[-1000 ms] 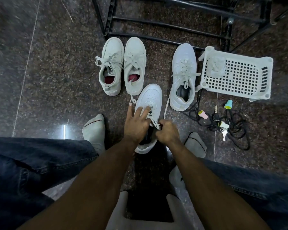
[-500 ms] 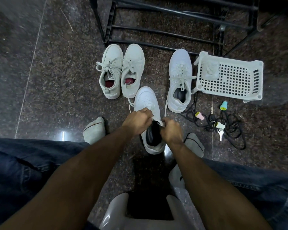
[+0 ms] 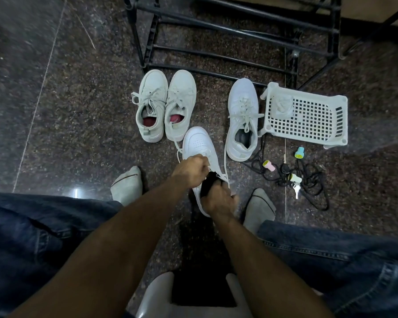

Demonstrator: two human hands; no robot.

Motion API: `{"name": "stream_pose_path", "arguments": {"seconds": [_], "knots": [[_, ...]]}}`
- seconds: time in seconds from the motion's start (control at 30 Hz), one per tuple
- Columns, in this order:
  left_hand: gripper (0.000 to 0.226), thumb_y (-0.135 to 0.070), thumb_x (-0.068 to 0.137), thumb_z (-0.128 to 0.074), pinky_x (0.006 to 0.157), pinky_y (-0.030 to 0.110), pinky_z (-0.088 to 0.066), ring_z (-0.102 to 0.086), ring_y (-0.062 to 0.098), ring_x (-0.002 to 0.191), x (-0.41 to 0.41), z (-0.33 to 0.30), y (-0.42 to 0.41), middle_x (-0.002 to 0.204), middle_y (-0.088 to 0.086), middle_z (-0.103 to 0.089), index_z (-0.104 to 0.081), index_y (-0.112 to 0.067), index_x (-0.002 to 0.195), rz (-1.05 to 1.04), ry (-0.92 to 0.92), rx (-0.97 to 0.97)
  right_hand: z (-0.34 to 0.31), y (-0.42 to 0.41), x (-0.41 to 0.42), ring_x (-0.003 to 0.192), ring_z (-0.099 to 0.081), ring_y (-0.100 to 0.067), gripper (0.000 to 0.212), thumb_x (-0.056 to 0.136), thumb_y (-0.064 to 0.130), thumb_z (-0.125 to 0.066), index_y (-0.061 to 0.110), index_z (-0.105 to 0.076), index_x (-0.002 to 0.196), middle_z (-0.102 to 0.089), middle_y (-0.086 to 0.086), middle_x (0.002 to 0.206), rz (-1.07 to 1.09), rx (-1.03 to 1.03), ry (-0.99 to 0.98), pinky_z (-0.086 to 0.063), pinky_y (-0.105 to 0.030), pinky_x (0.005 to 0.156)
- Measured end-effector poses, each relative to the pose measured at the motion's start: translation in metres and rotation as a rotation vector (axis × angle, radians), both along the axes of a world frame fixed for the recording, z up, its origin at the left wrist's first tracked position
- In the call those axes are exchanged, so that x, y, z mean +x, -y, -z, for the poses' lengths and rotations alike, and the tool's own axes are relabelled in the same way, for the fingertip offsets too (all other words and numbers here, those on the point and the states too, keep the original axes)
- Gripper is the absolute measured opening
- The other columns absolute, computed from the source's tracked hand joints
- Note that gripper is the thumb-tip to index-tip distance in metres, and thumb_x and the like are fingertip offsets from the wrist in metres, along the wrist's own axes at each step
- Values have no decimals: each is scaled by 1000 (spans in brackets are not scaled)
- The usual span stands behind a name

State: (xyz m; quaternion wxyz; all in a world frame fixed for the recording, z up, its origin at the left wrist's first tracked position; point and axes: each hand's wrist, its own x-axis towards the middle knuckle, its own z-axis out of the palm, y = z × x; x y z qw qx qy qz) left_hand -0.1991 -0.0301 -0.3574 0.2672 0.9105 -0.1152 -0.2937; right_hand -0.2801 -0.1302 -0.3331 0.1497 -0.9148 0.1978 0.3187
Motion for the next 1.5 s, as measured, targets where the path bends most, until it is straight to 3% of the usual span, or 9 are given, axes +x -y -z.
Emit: {"name": "stream_pose_path", "arguments": {"seconds": [0.17, 0.33, 0.57, 0.73, 0.87, 1.17, 1.37, 1.43, 1.5], "knots": [[24, -26, 97, -49, 90, 43, -49, -58, 27, 109, 0, 1, -1, 123, 4, -60, -65, -15, 112, -10, -12, -23, 6, 1, 8, 130, -41, -24, 46, 93, 34, -48, 16, -42, 134, -42, -7, 141, 42, 28, -101, -25, -45, 103], [24, -25, 96, -51, 93, 42, -48, -58, 25, 111, 0, 2, -1, 124, 3, -59, -66, -15, 112, -33, -48, -57, 8, 1, 26, 127, -45, -26, 29, 95, 29, -35, 28, -55, 117, -58, -3, 128, 153, 126, -124, -30, -49, 103], [22, -24, 96, -52, 92, 40, -48, -57, 24, 110, 0, 1, 4, 123, 3, -59, -65, -15, 111, -49, -59, -71, 14, -3, 29, 131, -35, -23, 47, 90, 31, -38, 23, -43, 137, -45, -8, 137, 244, 49, -252, -22, -47, 99], [18, -25, 95, -55, 93, 41, -48, -58, 24, 110, -3, 7, 0, 120, 2, -61, -67, -15, 104, -106, -63, -109, 6, -8, 15, 131, -38, -25, 46, 94, 34, -42, 18, -38, 137, -40, -9, 141, 158, 1, -160, -24, -45, 103], [17, -23, 94, -56, 95, 39, -48, -58, 25, 111, -2, 8, 2, 122, 3, -61, -68, -14, 102, -156, -85, -121, 3, 8, 24, 117, -54, -23, 25, 93, 36, -35, 32, -56, 106, -62, 1, 122, 131, 134, -132, -24, -49, 98], [17, -22, 94, -57, 97, 38, -46, -57, 24, 113, -4, 5, 4, 123, 4, -61, -68, -13, 103, -193, -102, -134, -11, 8, 19, 116, -58, -27, 36, 99, 36, -36, 18, -62, 115, -64, -7, 122, 42, 8, -88, -35, -40, 102], [7, -14, 90, -64, 91, 22, -39, -58, 21, 110, -13, 13, 2, 117, 4, -63, -68, -9, 88, -268, -92, -239, -6, 22, 9, 115, -57, -34, 30, 89, 21, -49, 24, -67, 114, -65, -12, 120, 112, 140, -10, -37, -37, 99], [7, -12, 89, -65, 94, 24, -40, -58, 21, 109, -15, 13, 2, 116, 5, -63, -68, -7, 85, -283, -100, -268, -2, 24, 10, 109, -60, -31, 24, 84, 23, -57, 33, -70, 101, -69, -7, 109, 235, 256, 1, -41, -36, 97], [7, -12, 89, -66, 94, 25, -40, -58, 21, 109, -15, 13, 2, 115, 5, -63, -68, -7, 84, -295, -113, -274, 4, 29, 10, 91, -63, -25, 21, 79, 20, -66, 39, -70, 72, -68, 3, 81, 379, 418, 9, -47, -34, 86]]}}
